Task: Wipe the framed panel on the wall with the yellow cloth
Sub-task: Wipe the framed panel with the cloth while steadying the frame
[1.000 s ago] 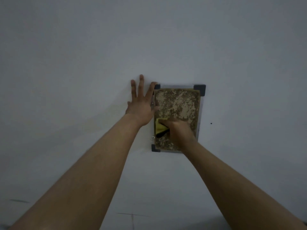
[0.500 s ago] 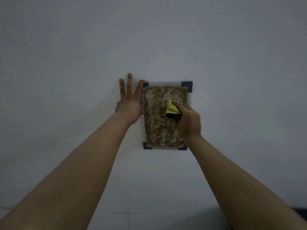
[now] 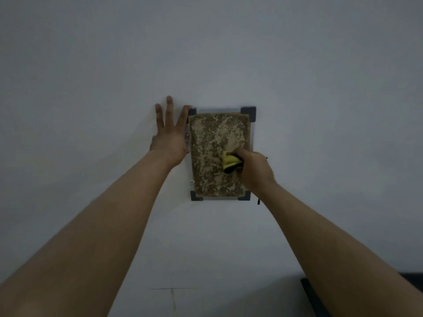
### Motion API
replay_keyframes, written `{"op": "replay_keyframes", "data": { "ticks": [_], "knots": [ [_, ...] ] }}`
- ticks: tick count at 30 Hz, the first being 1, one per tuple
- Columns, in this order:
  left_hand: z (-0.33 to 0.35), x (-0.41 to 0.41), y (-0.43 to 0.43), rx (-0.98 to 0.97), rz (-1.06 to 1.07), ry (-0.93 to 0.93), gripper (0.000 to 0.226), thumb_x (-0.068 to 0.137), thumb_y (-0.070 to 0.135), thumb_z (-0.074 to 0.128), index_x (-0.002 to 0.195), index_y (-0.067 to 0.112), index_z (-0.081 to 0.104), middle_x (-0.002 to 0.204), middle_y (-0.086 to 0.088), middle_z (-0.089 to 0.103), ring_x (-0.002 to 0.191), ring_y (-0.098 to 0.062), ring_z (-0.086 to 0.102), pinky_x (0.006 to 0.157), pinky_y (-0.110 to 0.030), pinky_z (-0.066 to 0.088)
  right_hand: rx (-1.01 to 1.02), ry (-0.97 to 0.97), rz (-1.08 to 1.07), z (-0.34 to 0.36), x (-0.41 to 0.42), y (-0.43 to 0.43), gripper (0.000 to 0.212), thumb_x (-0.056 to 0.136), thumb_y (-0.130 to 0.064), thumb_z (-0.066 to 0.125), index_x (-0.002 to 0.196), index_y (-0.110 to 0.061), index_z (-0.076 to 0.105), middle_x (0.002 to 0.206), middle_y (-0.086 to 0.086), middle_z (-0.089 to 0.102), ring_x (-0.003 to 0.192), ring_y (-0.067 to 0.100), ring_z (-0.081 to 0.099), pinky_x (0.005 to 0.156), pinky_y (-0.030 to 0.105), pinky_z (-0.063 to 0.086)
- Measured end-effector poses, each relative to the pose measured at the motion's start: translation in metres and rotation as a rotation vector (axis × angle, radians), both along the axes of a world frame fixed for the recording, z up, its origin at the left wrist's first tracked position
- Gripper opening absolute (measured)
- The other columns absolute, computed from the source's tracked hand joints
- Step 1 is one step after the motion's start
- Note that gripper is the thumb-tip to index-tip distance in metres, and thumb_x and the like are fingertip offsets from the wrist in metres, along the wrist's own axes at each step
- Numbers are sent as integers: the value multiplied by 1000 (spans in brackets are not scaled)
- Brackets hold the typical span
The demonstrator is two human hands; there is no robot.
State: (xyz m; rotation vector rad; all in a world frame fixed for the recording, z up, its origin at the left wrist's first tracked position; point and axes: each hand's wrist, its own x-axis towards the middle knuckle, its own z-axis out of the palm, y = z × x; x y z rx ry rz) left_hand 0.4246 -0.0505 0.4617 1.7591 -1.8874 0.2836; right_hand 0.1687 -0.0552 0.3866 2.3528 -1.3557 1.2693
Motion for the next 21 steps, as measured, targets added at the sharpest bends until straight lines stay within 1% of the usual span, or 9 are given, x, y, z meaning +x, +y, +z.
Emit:
{"op": "replay_keyframes", "data": {
  "ticks": [4,5,9,10,13,14,18,19,21],
  "knots": [
    [-2,0,0,-9,2,-1,105,100,19,71,169,38,-6,168,3,-42,158,-35,-32,114,-69,42,-101,-329,-142,3,-11,0,27,83,-14,74,107,-24,66,95,0,74,81,19,66,66,31,54],
    [-2,1,0,-12,-2,0,103,101,20,70,169,38,-6,168,3,-42,158,-35,-32,115,-70,40,-94,-324,-152,-1,-11,2,27,83,-14,74,107,-23,65,94,1,74,81,20,67,66,32,55],
    [-2,3,-3,-12,-19,5,103,100,21,70,168,37,-5,169,2,-40,158,-37,-32,118,-73,33,99,-26,-42,-20,-7,4,34,82,-3,70,111,-21,67,97,5,74,87,28,69,69,37,57],
    [-2,3,-4,-11,-20,8,105,99,20,71,168,37,-5,169,2,-40,158,-37,-32,118,-73,33,85,-52,-47,-21,-9,4,33,83,-5,71,109,-23,67,97,3,74,86,25,69,68,35,56],
    [-5,2,-5,-13,-10,6,107,99,20,72,168,38,-7,168,3,-42,158,-36,-32,119,-73,32,-24,-407,-164,-23,-15,6,24,85,-15,71,101,-29,61,89,-4,70,77,17,64,62,30,51],
    [-5,2,-5,-13,-10,4,107,99,20,72,168,38,-8,168,3,-42,158,-37,-32,119,-73,31,-28,-437,-181,-27,-15,7,22,86,-14,70,99,-28,59,87,-4,69,76,18,64,60,30,49],
    [-3,2,-4,-5,-19,0,106,99,21,72,168,37,-8,169,0,-41,158,-39,-31,120,-72,30,199,-77,-25,-44,-15,9,40,82,-7,69,117,-25,66,104,4,74,87,22,67,61,25,50],
    [-3,1,-4,-3,-17,-1,106,100,21,71,168,36,-8,169,-1,-40,158,-39,-31,120,-72,30,184,-11,-36,-44,-16,9,42,79,-7,71,117,-25,66,104,5,74,87,25,68,61,27,51],
    [-4,0,-4,-3,-15,-1,105,101,22,70,169,35,-8,170,-2,-40,158,-40,-30,121,-71,30,51,-105,-120,-39,-17,8,31,80,-10,71,107,-24,66,96,3,74,81,27,68,61,32,53]
  ]
}}
